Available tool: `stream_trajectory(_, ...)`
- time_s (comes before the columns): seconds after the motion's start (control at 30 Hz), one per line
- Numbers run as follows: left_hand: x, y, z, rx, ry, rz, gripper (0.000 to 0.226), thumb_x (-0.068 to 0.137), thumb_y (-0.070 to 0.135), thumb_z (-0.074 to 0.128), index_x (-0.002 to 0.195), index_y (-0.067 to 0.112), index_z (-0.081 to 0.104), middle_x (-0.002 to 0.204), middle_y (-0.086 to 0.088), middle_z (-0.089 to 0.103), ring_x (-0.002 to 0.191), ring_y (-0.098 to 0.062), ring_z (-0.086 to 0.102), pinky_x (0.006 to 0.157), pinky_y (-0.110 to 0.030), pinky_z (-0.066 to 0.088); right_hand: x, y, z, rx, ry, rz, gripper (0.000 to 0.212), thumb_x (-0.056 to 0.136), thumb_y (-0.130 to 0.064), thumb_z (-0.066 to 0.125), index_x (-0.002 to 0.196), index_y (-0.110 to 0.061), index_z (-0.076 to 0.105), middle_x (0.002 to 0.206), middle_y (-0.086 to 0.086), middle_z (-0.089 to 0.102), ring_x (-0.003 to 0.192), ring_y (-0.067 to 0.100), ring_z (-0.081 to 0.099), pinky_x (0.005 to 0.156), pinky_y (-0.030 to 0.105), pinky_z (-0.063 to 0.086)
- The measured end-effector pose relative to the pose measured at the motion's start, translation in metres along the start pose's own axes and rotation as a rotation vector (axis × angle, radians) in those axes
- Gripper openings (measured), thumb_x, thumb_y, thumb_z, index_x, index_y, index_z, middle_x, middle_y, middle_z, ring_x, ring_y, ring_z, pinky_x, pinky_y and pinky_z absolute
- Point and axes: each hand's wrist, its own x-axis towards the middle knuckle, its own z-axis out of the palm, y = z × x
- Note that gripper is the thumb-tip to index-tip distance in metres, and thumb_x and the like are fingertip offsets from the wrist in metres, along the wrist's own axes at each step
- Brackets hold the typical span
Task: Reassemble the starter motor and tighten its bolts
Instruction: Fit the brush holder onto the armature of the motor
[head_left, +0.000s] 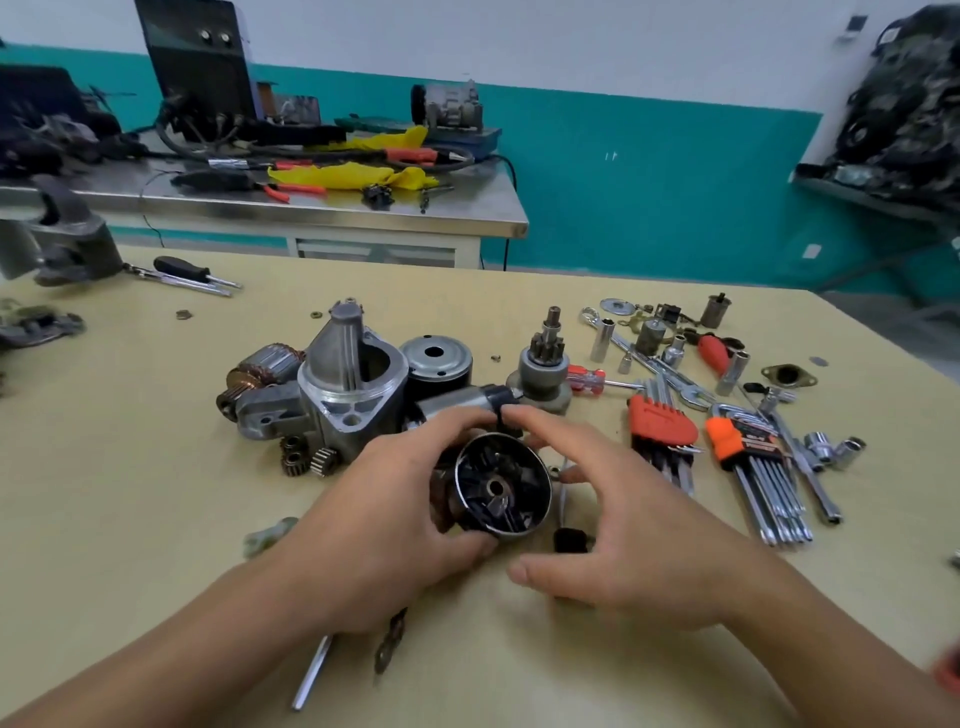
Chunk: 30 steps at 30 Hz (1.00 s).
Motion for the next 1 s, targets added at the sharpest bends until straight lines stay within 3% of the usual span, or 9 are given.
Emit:
stream_trajectory(0.07,0.001,-0.001,0.001,-0.030,0.005,0.006,0.081,0.070,0.024,0.088,0.133,0.052,0.046,0.122,0.035,0.059,0.093,0.006,0.065,0.068,-0.007,0.048,0.004,0.002,0.004,-0.004,0.042,-0.023,0.090,0.067,-0.042,0.081,0.130,-0.074,0.026,0.130,-0.051,0.039,0.124,-0.025,0.036,0.094,-0.004,0.029)
stream_trajectory(0.13,0.000,-0.001,0.001,-0.039,0.013,0.004,0.081,0.070,0.020,0.089,0.133,0.050,0.048,0.122,0.035,0.059,0.090,-0.001,0.065,0.067,-0.013,0.051,0.007,0.006,0.005,0.002,0.107,-0.023,0.096,0.066,-0.035,0.086,0.141,-0.060,0.032,0.128,-0.042,0.049,0.124,-0.022,0.040,0.093,-0.004,0.031)
stream_trajectory(0.2,0.000,-0.001,0.000,-0.070,0.034,0.012,0.078,0.071,0.016,0.090,0.132,0.047,0.052,0.123,0.032,0.060,0.093,-0.005,0.065,0.068,-0.017,0.052,0.006,0.008,0.005,0.028,0.175,-0.028,0.104,0.063,-0.038,0.087,0.149,-0.049,0.030,0.130,-0.033,0.055,0.128,-0.016,0.042,0.096,0.000,0.033)
stream_trajectory(0.3,0.001,0.003,-0.004,-0.185,0.079,0.083,0.058,0.074,0.007,0.087,0.117,0.041,0.066,0.124,0.023,0.063,0.096,-0.014,0.066,0.064,-0.027,0.056,0.002,0.007,0.001,0.137,0.324,-0.106,0.104,0.061,-0.042,0.086,0.149,-0.044,0.032,0.132,-0.031,0.056,0.129,-0.007,0.048,0.100,0.006,0.034)
stream_trajectory(0.4,0.001,0.011,-0.009,-0.212,0.108,0.189,0.036,0.077,0.014,0.079,0.104,0.036,0.071,0.132,0.025,0.059,0.107,-0.011,0.066,0.066,-0.028,0.057,0.002,0.002,0.000,0.230,0.411,-0.216,0.098,0.064,-0.033,0.087,0.147,-0.038,0.037,0.135,-0.023,0.059,0.131,0.001,0.052,0.102,0.015,0.040)
stream_trajectory(0.53,-0.001,0.013,-0.011,-0.130,0.146,0.285,0.033,0.078,0.016,0.077,0.104,0.037,0.071,0.140,0.024,0.053,0.113,-0.008,0.065,0.069,-0.032,0.058,0.000,-0.003,0.003,0.300,0.458,-0.286,0.095,0.064,-0.016,0.089,0.145,-0.030,0.040,0.137,-0.015,0.060,0.132,0.007,0.053,0.103,0.024,0.046)
stream_trajectory(0.7,-0.003,0.011,-0.011,-0.047,0.169,0.344,0.027,0.083,0.028,0.073,0.109,0.035,0.071,0.143,0.020,0.050,0.097,-0.008,0.067,0.068,-0.029,0.055,-0.001,-0.005,0.006,0.375,0.483,-0.318,0.092,0.065,-0.014,0.089,0.143,-0.029,0.044,0.139,-0.012,0.060,0.131,0.014,0.056,0.102,0.027,0.049)
stream_trajectory(0.83,-0.004,0.010,-0.011,-0.026,0.153,0.336,0.025,0.085,0.035,0.069,0.110,0.032,0.074,0.146,0.020,0.048,0.100,-0.009,0.067,0.069,-0.029,0.056,0.000,-0.004,0.007,0.413,0.471,-0.313,0.090,0.065,-0.018,0.089,0.143,-0.032,0.046,0.139,-0.011,0.060,0.131,0.015,0.056,0.099,0.030,0.053)
stream_trajectory(1.0,-0.006,0.006,-0.013,0.057,0.123,0.303,0.026,0.086,0.038,0.070,0.112,0.035,0.072,0.151,0.019,0.045,0.113,0.004,0.059,0.085,-0.007,0.045,0.003,-0.001,0.011,0.482,0.448,-0.276,0.084,0.065,-0.018,0.091,0.138,-0.034,0.052,0.138,-0.005,0.062,0.128,0.022,0.059,0.093,0.040,0.057)
